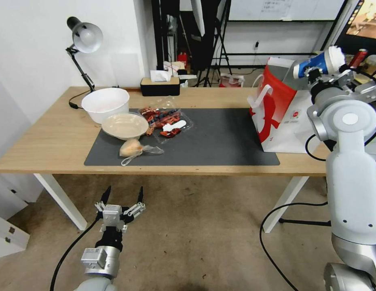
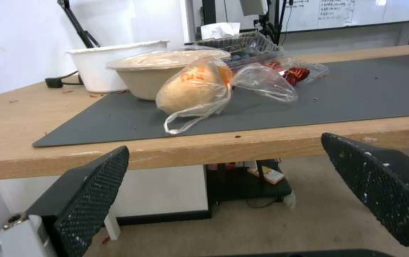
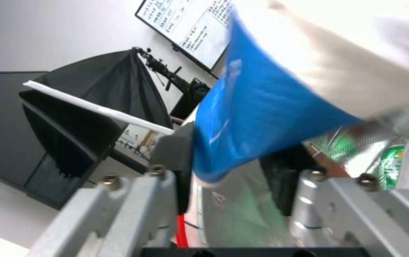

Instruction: Pick up the trash from the table and place it into the takeout bag.

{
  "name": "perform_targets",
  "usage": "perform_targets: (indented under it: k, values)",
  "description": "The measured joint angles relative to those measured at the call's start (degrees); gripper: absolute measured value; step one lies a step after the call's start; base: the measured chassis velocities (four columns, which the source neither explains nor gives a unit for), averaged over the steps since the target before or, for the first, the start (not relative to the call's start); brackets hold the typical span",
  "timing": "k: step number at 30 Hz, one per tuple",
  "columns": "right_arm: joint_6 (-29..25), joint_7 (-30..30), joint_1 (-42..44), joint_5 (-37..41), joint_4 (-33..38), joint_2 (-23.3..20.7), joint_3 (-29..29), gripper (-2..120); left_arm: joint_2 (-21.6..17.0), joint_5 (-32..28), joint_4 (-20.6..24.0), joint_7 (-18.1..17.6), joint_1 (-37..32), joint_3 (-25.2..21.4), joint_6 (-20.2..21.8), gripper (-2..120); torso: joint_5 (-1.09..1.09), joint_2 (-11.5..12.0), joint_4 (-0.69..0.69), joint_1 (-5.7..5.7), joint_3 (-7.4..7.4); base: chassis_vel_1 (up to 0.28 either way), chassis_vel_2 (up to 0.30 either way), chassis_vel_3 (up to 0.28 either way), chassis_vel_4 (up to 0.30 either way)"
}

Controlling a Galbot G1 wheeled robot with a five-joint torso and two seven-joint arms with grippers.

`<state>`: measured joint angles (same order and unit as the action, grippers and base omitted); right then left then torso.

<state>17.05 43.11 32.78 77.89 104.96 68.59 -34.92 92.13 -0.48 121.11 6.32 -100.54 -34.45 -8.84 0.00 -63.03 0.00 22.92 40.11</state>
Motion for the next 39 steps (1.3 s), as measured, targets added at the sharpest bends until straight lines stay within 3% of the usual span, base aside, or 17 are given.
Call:
perform_targets:
  k: [14, 17, 22, 24, 31, 34, 36, 39]
  values:
    - [0.4, -0.1, -0.1, 0.4, 0.6, -0.3, -0.4, 85, 0.0, 0.1, -0.3, 0.1, 0.1, 0.1, 0.0, 100, 0.00, 0.0, 0.00, 0.00, 0.00, 0.000, 0.000, 0.000, 0.000]
    - [-0.1, -4.3, 1.2, 0.8, 3.4, -0.7, -0.4, 97, 0.0, 0.1, -0.3, 0.1, 0.2, 0.1, -0.1, 100, 0.00, 0.0, 0.00, 0.00, 0.00, 0.000, 0.000, 0.000, 0.000]
    - [-1.3, -12.8, 5.3, -2.4, 8.2, -1.7, 0.8, 100, 0.0, 0.1, -0.4, 0.1, 0.2, 0.1, -0.1, 100, 0.00, 0.0, 0.00, 0.00, 0.00, 0.000, 0.000, 0.000, 0.000]
    - [-1.4, -13.3, 5.6, -2.9, 8.5, -1.8, 0.9, 100, 0.0, 0.0, -0.4, 0.1, 0.2, 0.1, -0.1, 100, 0.00, 0.0, 0.00, 0.00, 0.00, 0.000, 0.000, 0.000, 0.000]
    - [-2.3, -22.7, 15.3, -16.0, 15.4, -3.9, 4.9, 100, 0.0, 0.0, -0.4, 0.1, 0.3, 0.1, -0.1, 100, 0.00, 0.0, -0.02, 0.00, -0.01, 0.000, 0.000, 0.000, 0.000]
    - [-4.2, -26.9, 20.6, -28.5, 17.7, -4.8, 9.0, 100, 0.0, -0.1, -0.4, 0.1, 0.4, 0.3, -0.1, 100, 0.00, 0.0, -0.01, 0.00, -0.01, 0.000, 0.000, 0.000, 0.000]
    - [-4.8, -27.2, 22.3, -33.1, 18.4, -5.1, 10.7, 100, 0.0, -0.1, -0.4, 0.1, 0.4, 0.4, -0.1, 100, 0.00, 0.0, 0.00, 0.00, -0.01, 0.000, 0.000, 0.000, 0.000]
    - [-8.8, -26.9, 28.8, -47.5, 19.2, -5.3, 16.8, 100, 0.0, -0.1, -0.4, 0.0, 0.4, 0.4, -0.4, 100, 0.00, 0.0, 0.01, 0.00, -0.01, 0.000, 0.000, 0.000, 0.000]
